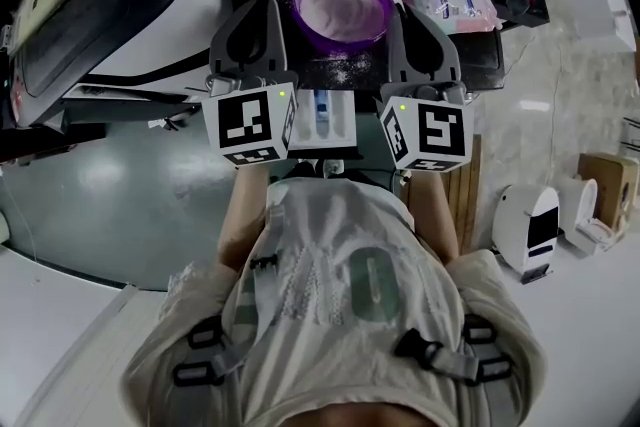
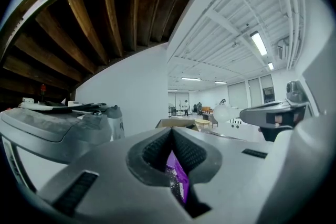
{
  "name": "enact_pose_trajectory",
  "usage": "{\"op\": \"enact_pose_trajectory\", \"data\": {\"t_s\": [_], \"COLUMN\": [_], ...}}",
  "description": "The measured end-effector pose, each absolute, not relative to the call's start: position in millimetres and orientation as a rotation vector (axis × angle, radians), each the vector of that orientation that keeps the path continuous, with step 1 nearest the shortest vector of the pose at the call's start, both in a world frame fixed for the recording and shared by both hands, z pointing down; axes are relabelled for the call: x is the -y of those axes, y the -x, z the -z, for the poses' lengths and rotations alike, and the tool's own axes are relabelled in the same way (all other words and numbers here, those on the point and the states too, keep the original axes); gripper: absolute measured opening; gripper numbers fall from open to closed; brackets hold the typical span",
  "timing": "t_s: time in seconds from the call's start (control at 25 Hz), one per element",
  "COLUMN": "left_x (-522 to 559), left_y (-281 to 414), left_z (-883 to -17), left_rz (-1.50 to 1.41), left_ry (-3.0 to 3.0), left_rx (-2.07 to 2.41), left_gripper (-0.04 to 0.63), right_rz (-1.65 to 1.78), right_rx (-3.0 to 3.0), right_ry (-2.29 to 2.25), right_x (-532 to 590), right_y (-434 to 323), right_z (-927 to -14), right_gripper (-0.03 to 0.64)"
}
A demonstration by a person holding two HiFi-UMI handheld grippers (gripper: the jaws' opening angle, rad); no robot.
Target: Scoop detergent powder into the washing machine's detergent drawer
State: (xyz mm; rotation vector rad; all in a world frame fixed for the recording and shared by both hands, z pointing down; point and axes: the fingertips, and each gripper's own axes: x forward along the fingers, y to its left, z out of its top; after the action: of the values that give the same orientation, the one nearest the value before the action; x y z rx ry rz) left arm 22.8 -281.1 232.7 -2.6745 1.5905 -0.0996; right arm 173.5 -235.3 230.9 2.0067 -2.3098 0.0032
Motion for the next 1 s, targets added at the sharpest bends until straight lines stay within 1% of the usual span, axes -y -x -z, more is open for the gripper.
{"op": "enact_pose_trajectory", "data": {"t_s": [0.28, 0.52, 0.8, 1.0], "left_x": [281, 284, 292, 293], "left_y": [-26, -23, -18, -14], "left_z": [-235, -242, -251, -265], "left_rz": [0.105, 0.122, 0.157, 0.187], "left_ry": [2.681, 2.679, 2.662, 2.668], "left_rx": [-1.597, -1.613, -1.618, -1.651], "left_gripper": [0.02, 0.02, 0.02, 0.02], "right_rz": [0.033, 0.129, 0.316, 0.371], "right_rx": [2.296, 2.221, 2.051, 1.932], "right_ry": [-1.95, -1.804, -1.313, -0.998], "right_x": [238, 246, 262, 274], "right_y": [-171, -177, -176, -177], "right_z": [-232, -240, -271, -292], "right_gripper": [0.011, 0.011, 0.011, 0.011]}}
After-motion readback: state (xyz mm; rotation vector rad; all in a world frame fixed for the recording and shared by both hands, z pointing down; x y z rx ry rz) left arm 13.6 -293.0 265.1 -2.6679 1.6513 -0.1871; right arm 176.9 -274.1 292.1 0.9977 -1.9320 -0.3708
